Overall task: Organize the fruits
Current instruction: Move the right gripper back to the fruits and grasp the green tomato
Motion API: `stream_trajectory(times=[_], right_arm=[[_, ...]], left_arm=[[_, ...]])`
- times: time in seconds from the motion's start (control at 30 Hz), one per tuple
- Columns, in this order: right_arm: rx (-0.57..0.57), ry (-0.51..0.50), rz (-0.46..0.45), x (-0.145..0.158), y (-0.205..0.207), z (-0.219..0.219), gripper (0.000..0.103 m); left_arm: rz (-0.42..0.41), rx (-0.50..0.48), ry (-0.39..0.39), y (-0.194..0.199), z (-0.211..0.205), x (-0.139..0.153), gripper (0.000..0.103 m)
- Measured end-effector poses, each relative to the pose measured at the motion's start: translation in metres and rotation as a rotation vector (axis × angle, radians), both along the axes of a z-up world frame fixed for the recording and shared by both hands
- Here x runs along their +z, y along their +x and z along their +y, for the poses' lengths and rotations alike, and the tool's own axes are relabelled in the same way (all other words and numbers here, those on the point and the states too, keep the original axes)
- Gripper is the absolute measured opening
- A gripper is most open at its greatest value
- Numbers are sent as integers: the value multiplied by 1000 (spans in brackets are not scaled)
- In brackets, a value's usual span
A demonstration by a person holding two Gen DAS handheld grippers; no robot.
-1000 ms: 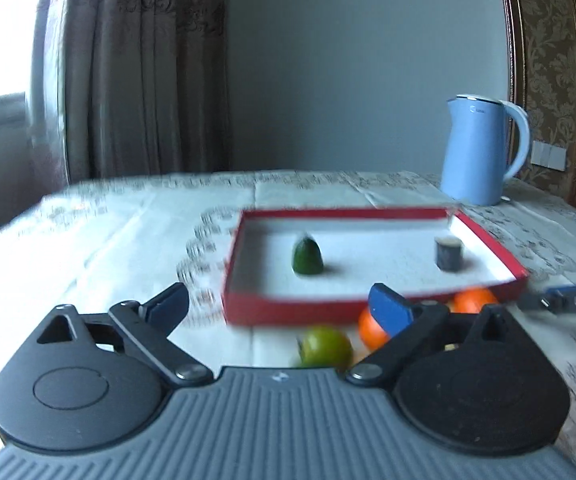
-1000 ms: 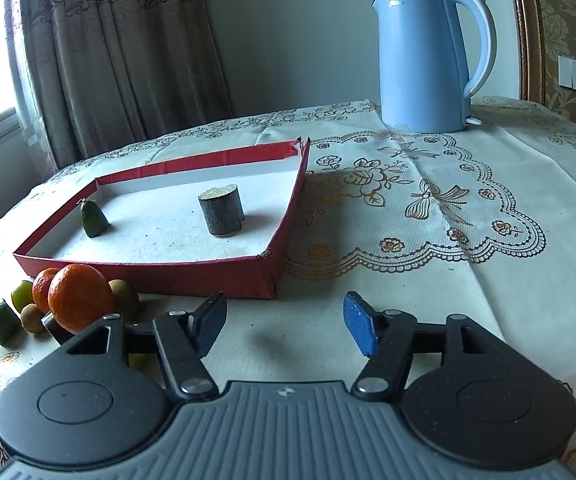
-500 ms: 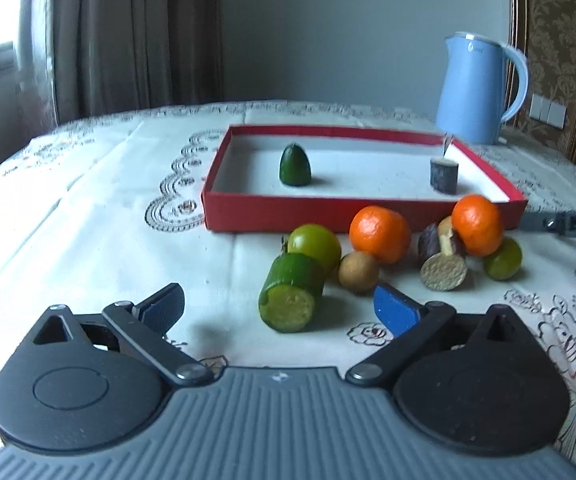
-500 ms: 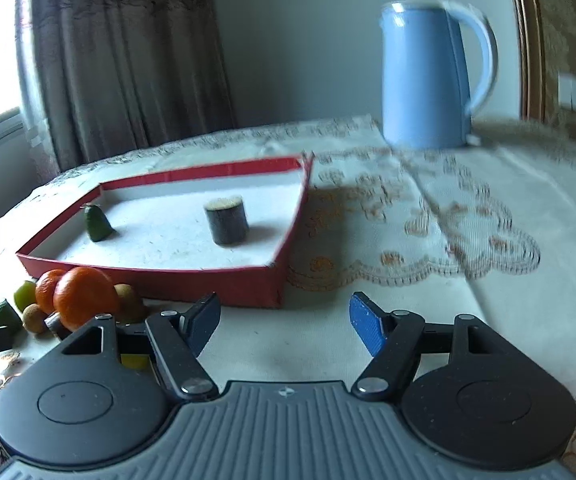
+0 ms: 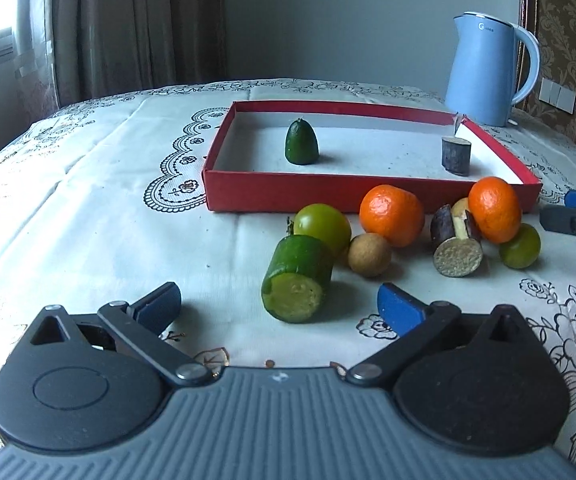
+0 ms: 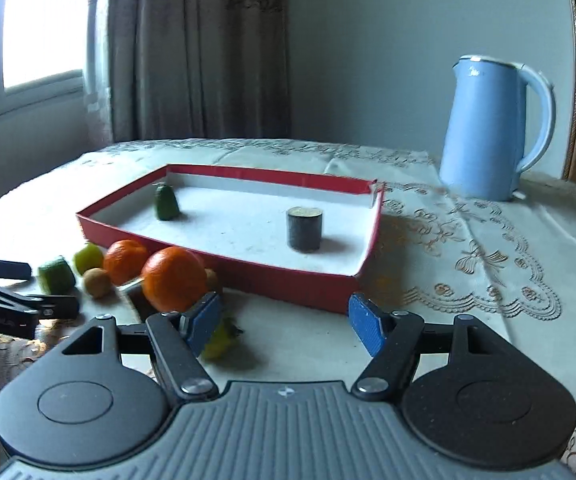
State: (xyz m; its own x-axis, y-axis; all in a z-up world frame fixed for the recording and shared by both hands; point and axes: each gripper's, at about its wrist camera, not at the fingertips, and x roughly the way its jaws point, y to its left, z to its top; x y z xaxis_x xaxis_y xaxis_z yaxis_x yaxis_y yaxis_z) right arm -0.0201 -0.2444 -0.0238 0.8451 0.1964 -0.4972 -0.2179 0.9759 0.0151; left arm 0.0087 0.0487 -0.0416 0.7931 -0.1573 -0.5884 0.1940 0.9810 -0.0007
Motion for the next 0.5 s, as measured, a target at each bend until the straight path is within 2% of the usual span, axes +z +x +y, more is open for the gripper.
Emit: stream_trajectory(times=[0.1,0.23,0.3,0.5], right_arm=[[65,25,49,-4,1,4,70],[107,13,67,-8,4,17,70],[119,-4,65,-10,6,24,67],[129,-22,91,-19,16,35,47]], left_arm=[[2,1,-2,0,0,0,103],[3,1,-5,1,0,0,103],[3,0,-6,1,0,0,103],[3,1,-5,0,0,0,103]])
